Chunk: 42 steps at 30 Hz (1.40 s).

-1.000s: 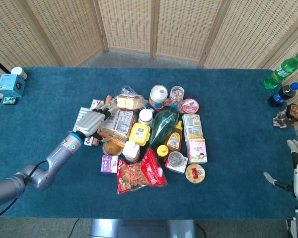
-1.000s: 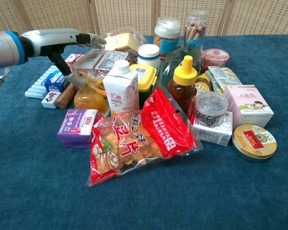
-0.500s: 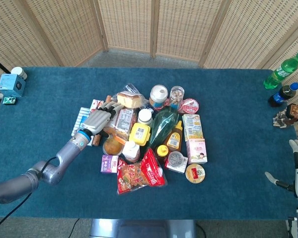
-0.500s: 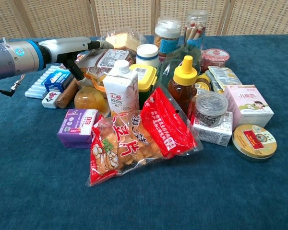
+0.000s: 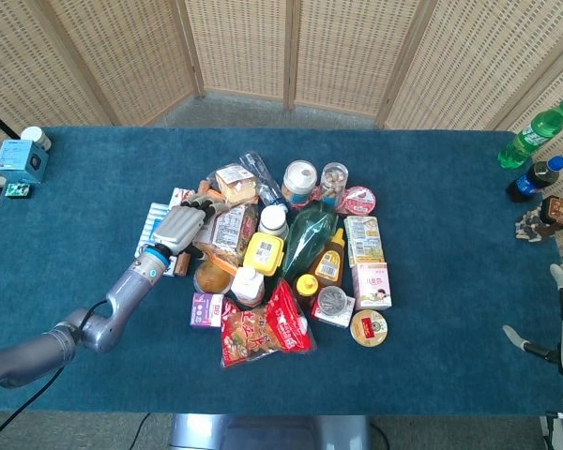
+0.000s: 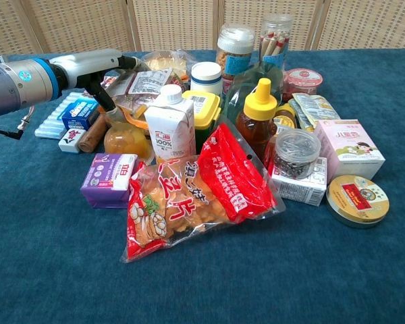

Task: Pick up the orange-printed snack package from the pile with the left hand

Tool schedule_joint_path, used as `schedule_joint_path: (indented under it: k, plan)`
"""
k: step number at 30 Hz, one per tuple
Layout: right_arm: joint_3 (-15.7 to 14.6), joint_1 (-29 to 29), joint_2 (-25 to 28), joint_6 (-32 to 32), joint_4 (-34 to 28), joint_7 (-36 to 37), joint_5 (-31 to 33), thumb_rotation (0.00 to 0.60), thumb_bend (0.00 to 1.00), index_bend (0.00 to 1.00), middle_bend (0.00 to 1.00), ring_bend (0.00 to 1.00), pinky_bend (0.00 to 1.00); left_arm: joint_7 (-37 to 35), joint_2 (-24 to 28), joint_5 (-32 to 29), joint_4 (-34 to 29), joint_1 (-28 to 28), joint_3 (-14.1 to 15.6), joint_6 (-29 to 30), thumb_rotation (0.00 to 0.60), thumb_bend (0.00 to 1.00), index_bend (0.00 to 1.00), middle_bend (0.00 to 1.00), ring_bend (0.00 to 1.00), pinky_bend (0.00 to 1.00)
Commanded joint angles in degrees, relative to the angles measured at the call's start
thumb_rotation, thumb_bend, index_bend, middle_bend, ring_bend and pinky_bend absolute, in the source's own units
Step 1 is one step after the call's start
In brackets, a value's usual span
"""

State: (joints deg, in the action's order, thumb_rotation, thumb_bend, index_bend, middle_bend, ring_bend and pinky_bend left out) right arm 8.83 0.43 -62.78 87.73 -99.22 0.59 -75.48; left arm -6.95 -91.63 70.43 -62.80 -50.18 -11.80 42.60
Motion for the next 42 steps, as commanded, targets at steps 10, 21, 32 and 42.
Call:
schedule_joint_path:
  k: [10,21,32,42]
  plan:
    - [0.0,0.0,-0.3,0.0,0.2,0.5,-0.7,0.512,0.00,0.00,0.00,0.00,0.00,-4.8,8.7,1.4,-11.3,3.9,-2.5,7.0,0.600,0.29,0.86,0.80,0.90,0.88]
    - [-0.2,0.7,-1.6,-1.1,1.6,1.4,-1.3,0.518,0.00,0.00,0.00,0.00,0.00,-14.0,23.7,5.8,-28.5,10.5,-5.6,16.9,0.600,0.30,0.84,0.80,0.90,0.88]
    - [-0.4,1.2,-2.7,-1.8,2.9,2.7,-2.0,0.513,0.00,0.00,0.00,0.00,0.00,-23.6,35.3,9.8,-40.0,16.1,-8.5,25.0,0.600,0.30,0.84,0.79,0.89,0.88]
    - [-0.3,1.8,-3.4,-2.5,3.7,3.1,-2.2,0.516,0.00,0.00,0.00,0.00,0.00,-25.1,38.6,10.5,-42.9,17.6,-9.1,27.5,0.600,0.30,0.84,0.79,0.89,0.87]
